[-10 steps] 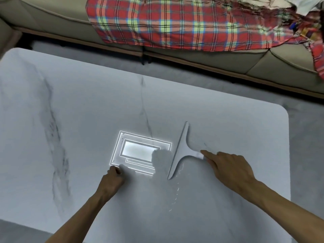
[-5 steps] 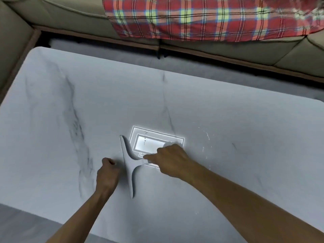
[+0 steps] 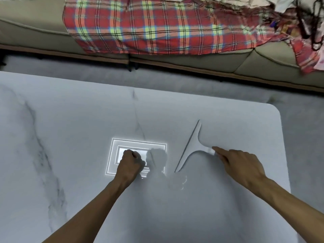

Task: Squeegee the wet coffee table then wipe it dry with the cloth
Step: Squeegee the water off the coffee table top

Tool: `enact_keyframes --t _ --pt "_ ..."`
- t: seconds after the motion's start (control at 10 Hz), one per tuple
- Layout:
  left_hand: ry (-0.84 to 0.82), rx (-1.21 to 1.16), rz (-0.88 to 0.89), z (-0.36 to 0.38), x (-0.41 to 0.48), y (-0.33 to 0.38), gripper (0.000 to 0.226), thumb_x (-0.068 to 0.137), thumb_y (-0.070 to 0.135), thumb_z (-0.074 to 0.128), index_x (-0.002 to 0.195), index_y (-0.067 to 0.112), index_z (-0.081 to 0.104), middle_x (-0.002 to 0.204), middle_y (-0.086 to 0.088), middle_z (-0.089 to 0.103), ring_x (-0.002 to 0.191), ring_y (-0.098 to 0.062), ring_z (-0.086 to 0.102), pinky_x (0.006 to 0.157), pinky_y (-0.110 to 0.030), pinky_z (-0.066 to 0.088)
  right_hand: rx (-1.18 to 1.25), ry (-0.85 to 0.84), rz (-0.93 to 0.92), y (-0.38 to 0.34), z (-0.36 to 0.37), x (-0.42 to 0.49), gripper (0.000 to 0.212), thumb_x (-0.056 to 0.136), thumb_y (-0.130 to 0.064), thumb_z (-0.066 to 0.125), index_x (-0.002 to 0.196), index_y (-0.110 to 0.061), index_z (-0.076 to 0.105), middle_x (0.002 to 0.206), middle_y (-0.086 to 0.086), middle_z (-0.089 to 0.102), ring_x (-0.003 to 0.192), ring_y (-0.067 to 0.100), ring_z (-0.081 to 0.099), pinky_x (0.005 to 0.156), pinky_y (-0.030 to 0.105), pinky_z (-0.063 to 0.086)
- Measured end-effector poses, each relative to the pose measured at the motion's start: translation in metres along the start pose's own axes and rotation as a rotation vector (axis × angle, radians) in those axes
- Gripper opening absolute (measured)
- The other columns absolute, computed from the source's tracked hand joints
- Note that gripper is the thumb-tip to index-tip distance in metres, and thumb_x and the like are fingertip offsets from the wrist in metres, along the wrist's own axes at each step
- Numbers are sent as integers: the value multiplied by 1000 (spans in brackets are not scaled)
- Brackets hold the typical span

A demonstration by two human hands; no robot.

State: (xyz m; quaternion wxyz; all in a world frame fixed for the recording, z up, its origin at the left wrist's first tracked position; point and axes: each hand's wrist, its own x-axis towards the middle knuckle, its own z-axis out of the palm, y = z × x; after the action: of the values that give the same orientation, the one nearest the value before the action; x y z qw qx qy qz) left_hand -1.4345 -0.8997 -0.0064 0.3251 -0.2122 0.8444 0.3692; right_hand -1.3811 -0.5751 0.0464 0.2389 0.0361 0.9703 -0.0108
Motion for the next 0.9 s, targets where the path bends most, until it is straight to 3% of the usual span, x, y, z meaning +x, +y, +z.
enact_keyframes --t 0.1,0.2,0.3,0.4,0.5,0.6,0.7,0.8,0.9 --pt "29 28 31 8 12 12 13 84 11 51 77 13 40 74 -8 50 59 -22 40 53 -27 32 21 19 -29 -4 -9 8 39 102 -43 23 137 -57 34 93 -12 64 87 16 63 64 29 36" --pt "31 120 80 15 27 15 17 87 5 47 73 12 41 74 -8 49 61 -19 41 51 -24 33 83 52 -200 -47 -17 52 38 103 -41 29 138 -52 37 99 -5 65 92 22 64 69 32 42" --pt "-104 187 121 17 32 9 23 90 9 51 72 18 40 77 -2 44 69 -15 43 53 -17 33 94 60 -301 -80 -15 84 37 102 -35 36 136 -48 43 99 -1 66 91 24 64 72 33 44" --pt "-179 252 148 22 41 4 21 90 23 60 78 16 44 93 -5 45 77 -16 48 59 -23 36 116 57 -325 -84 -7 111 38 101 -29 41 134 -46 47 100 -1 68 92 23 65 69 31 42" --pt "-133 331 102 26 47 5 14 92 15 54 102 6 50 102 -7 41 89 -27 48 72 -27 38 123 32 -251 -57 0 103 37 103 -32 36 135 -48 45 102 -2 68 94 23 64 72 32 44" --pt "-63 378 103 31 49 13 32 92 11 50 122 3 45 104 -9 39 85 -24 44 74 -30 38 79 -20 -57 -1 -3 70 39 103 -39 25 139 -52 36 105 -6 66 96 21 63 72 31 41" --pt "-52 392 141 38 51 20 29 92 12 50 120 6 45 104 -9 44 70 -14 44 61 -23 38 37 -37 54 24 -17 52 39 103 -41 24 138 -52 38 105 -10 68 94 20 64 71 31 43" --pt "-138 528 299 47 52 35 24 82 6 54 106 7 53 95 -8 45 63 -2 32 58 -14 32 101 9 47 23 -41 69 38 103 -43 25 136 -51 41 115 -12 68 101 23 63 72 32 41" --pt "-147 962 490 63 75 21 23 57 -9 63 77 3 63 76 -6 48 60 -10 37 59 -26 44 217 85 -29 -6 -50 103 36 103 -44 28 135 -49 42 122 -10 66 107 27 61 78 36 42"
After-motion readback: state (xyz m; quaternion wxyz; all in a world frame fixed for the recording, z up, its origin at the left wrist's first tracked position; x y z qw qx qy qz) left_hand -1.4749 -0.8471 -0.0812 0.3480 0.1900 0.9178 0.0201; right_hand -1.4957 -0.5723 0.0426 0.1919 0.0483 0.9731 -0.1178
